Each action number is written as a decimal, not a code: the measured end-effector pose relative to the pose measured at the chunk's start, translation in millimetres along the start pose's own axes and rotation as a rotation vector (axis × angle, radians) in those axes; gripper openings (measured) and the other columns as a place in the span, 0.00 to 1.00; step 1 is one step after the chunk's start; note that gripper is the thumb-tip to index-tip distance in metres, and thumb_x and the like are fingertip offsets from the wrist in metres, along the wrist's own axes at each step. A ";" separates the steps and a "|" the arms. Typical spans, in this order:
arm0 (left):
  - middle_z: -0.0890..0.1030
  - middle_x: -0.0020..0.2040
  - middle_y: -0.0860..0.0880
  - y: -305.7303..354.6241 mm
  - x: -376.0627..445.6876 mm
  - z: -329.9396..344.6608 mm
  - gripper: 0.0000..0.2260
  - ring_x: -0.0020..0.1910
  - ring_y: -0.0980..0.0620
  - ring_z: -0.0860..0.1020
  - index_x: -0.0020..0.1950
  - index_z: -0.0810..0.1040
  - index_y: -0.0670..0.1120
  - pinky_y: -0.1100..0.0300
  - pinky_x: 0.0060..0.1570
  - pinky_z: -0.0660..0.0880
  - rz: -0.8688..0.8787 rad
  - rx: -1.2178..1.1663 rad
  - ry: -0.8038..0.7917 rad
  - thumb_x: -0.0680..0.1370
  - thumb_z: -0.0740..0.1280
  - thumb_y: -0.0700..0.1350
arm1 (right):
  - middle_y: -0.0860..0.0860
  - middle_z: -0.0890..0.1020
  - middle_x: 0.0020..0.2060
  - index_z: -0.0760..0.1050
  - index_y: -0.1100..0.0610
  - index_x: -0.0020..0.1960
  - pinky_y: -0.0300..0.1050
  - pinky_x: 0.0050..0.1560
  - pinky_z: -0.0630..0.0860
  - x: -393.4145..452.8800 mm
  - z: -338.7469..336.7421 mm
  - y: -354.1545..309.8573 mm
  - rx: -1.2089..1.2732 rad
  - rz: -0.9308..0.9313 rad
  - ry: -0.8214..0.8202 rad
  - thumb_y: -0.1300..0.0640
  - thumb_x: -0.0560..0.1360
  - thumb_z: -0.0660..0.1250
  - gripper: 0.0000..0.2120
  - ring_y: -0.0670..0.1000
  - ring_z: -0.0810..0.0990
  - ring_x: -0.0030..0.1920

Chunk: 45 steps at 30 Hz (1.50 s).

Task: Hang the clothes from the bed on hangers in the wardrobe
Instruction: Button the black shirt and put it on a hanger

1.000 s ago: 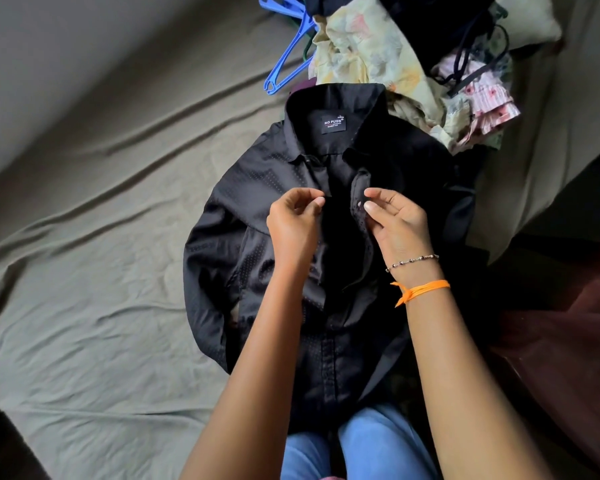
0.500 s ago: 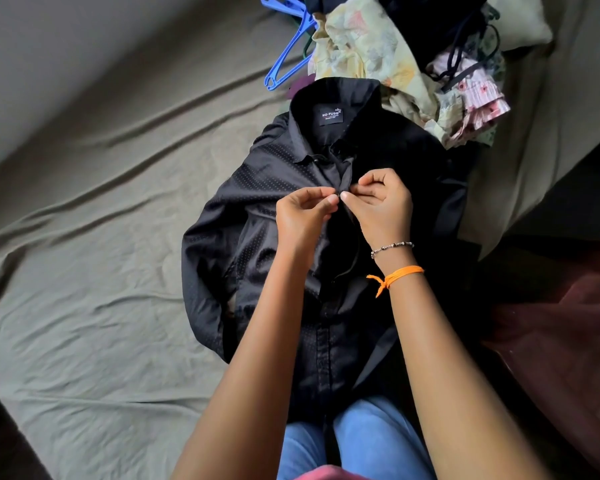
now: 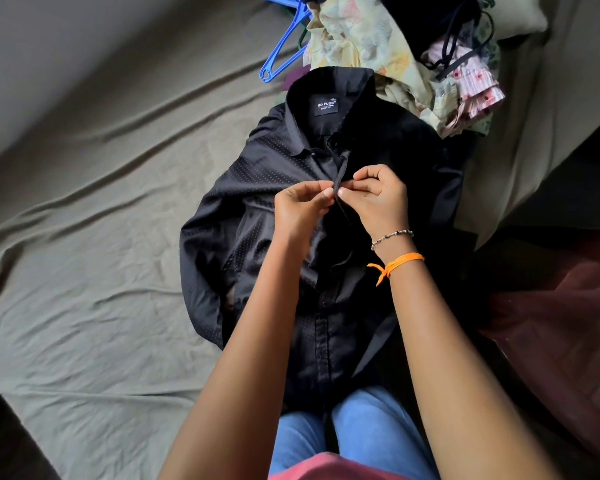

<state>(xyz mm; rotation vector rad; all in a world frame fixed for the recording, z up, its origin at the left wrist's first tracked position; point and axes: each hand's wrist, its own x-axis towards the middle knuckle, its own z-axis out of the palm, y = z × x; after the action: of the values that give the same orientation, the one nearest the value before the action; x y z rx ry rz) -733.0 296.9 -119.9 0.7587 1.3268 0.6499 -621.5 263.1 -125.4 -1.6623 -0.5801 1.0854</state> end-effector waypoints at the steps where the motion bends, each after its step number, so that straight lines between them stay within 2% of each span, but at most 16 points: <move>1: 0.81 0.30 0.53 -1.0 0.6 -1.4 0.05 0.30 0.61 0.78 0.42 0.79 0.41 0.70 0.34 0.75 -0.024 -0.017 -0.002 0.75 0.68 0.33 | 0.51 0.82 0.36 0.71 0.56 0.42 0.33 0.40 0.76 1.0 0.5 0.5 0.002 0.009 -0.010 0.71 0.68 0.71 0.14 0.41 0.82 0.35; 5: 0.82 0.32 0.52 -6.1 3.1 -4.6 0.05 0.33 0.60 0.79 0.43 0.80 0.42 0.68 0.37 0.76 -0.069 -0.054 -0.020 0.76 0.67 0.35 | 0.50 0.81 0.34 0.68 0.56 0.41 0.33 0.38 0.76 5.6 1.5 2.2 -0.053 0.003 -0.056 0.70 0.67 0.73 0.16 0.39 0.81 0.32; 10: 0.81 0.36 0.51 -2.2 2.4 -1.4 0.06 0.35 0.58 0.79 0.43 0.80 0.44 0.67 0.40 0.77 -0.164 -0.066 -0.048 0.77 0.69 0.45 | 0.49 0.80 0.33 0.68 0.53 0.38 0.31 0.38 0.76 0.6 8.5 7.1 -0.183 -0.130 0.054 0.68 0.65 0.73 0.16 0.38 0.79 0.32; 14: 0.78 0.29 0.51 -0.3 7.8 -1.4 0.07 0.27 0.62 0.75 0.38 0.78 0.43 0.69 0.33 0.73 -0.121 0.073 0.032 0.75 0.70 0.39 | 0.48 0.79 0.33 0.69 0.57 0.39 0.31 0.37 0.76 -3.8 11.2 12.8 -0.226 -0.193 0.032 0.68 0.67 0.72 0.13 0.39 0.78 0.31; 16: 0.76 0.28 0.52 1.2 10.6 -1.0 0.08 0.25 0.62 0.73 0.37 0.77 0.43 0.71 0.31 0.71 -0.081 0.125 -0.016 0.77 0.68 0.38 | 0.47 0.78 0.32 0.66 0.55 0.37 0.31 0.38 0.75 1.8 6.8 13.9 -0.205 -0.130 0.004 0.71 0.68 0.70 0.16 0.38 0.78 0.31; 20: 0.77 0.28 0.57 -0.3 9.7 -3.7 0.10 0.30 0.63 0.75 0.39 0.76 0.47 0.71 0.38 0.72 -0.125 0.060 -0.185 0.80 0.63 0.40 | 0.51 0.77 0.35 0.65 0.56 0.37 0.35 0.42 0.76 11.5 -5.6 10.7 0.102 0.137 -0.142 0.74 0.71 0.65 0.16 0.43 0.78 0.36; 22: 0.81 0.35 0.56 -5.8 7.0 -3.6 0.09 0.36 0.63 0.78 0.43 0.77 0.47 0.70 0.43 0.74 -0.136 -0.051 -0.169 0.81 0.61 0.39 | 0.52 0.77 0.35 0.66 0.56 0.37 0.37 0.43 0.76 13.9 -6.0 13.0 0.094 0.127 -0.063 0.74 0.71 0.66 0.16 0.45 0.78 0.36; 25: 0.81 0.45 0.51 -22.6 0.2 -4.3 0.12 0.42 0.59 0.78 0.49 0.78 0.46 0.68 0.47 0.75 -0.051 -0.084 -0.005 0.81 0.57 0.34 | 0.51 0.77 0.36 0.69 0.53 0.38 0.44 0.43 0.76 8.8 -7.9 23.4 0.004 0.035 0.168 0.70 0.71 0.67 0.13 0.47 0.78 0.35; 28: 0.80 0.40 0.51 -49.0 -12.9 -10.1 0.10 0.37 0.58 0.75 0.46 0.78 0.44 0.64 0.45 0.74 0.107 0.176 0.240 0.79 0.59 0.33 | 0.48 0.77 0.38 0.70 0.53 0.42 0.40 0.42 0.75 -16.0 -10.9 36.3 -0.101 -0.071 0.229 0.63 0.71 0.67 0.08 0.45 0.76 0.37; 30: 0.80 0.41 0.51 -64.7 -26.2 -10.1 0.06 0.38 0.59 0.74 0.45 0.78 0.43 0.63 0.47 0.73 0.210 0.388 0.318 0.77 0.62 0.36 | 0.48 0.74 0.38 0.71 0.55 0.45 0.35 0.40 0.71 -37.1 -9.6 46.4 -0.218 -0.169 0.234 0.60 0.70 0.70 0.09 0.45 0.72 0.35; 32: 0.77 0.43 0.52 -73.8 -38.0 -5.1 0.01 0.39 0.60 0.73 0.46 0.77 0.44 0.65 0.46 0.71 0.294 0.529 0.299 0.76 0.66 0.40 | 0.50 0.71 0.40 0.71 0.57 0.47 0.35 0.41 0.68 -51.1 -6.6 59.1 -0.354 -0.253 0.236 0.59 0.67 0.73 0.13 0.48 0.69 0.37; 34: 0.75 0.45 0.51 -79.5 -41.8 0.0 0.06 0.42 0.56 0.73 0.48 0.76 0.44 0.64 0.44 0.70 0.362 0.659 0.261 0.74 0.69 0.43 | 0.50 0.70 0.43 0.72 0.61 0.49 0.34 0.42 0.67 -56.7 -4.9 70.3 -0.431 -0.265 0.262 0.62 0.66 0.72 0.14 0.49 0.69 0.39; 39: 0.77 0.51 0.44 -77.5 -25.7 2.0 0.10 0.49 0.42 0.73 0.53 0.76 0.42 0.49 0.47 0.72 0.444 1.042 0.223 0.73 0.69 0.39 | 0.55 0.79 0.43 0.75 0.63 0.49 0.33 0.38 0.72 -50.9 -9.6 66.1 -0.368 -0.217 0.320 0.67 0.72 0.64 0.07 0.49 0.75 0.37; 42: 0.78 0.51 0.45 -73.5 -15.6 -4.6 0.07 0.51 0.42 0.74 0.53 0.78 0.42 0.50 0.48 0.72 0.389 1.147 0.188 0.75 0.66 0.40 | 0.56 0.79 0.41 0.78 0.60 0.46 0.45 0.43 0.74 -43.6 -19.4 62.2 -0.576 -0.246 0.120 0.66 0.72 0.62 0.07 0.54 0.76 0.40; 44: 0.79 0.49 0.46 -69.8 -12.5 -8.8 0.07 0.50 0.44 0.76 0.51 0.80 0.43 0.54 0.46 0.72 0.338 1.079 0.182 0.75 0.66 0.39 | 0.56 0.78 0.44 0.79 0.57 0.47 0.49 0.48 0.71 -40.0 -22.4 63.6 -0.854 -0.182 -0.052 0.62 0.73 0.65 0.05 0.59 0.73 0.47; 45: 0.80 0.48 0.47 -67.5 -12.1 -9.6 0.07 0.49 0.45 0.77 0.50 0.81 0.43 0.56 0.44 0.71 0.318 1.015 0.194 0.74 0.66 0.38 | 0.56 0.78 0.46 0.78 0.57 0.47 0.50 0.50 0.70 -37.7 -21.6 63.3 -0.889 -0.165 -0.055 0.59 0.73 0.67 0.04 0.59 0.73 0.48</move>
<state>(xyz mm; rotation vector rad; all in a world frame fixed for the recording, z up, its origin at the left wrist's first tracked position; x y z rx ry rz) -744.7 247.6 -167.1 1.7831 1.7278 0.2526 -628.9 199.8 -168.2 -2.2717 -1.3439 0.7847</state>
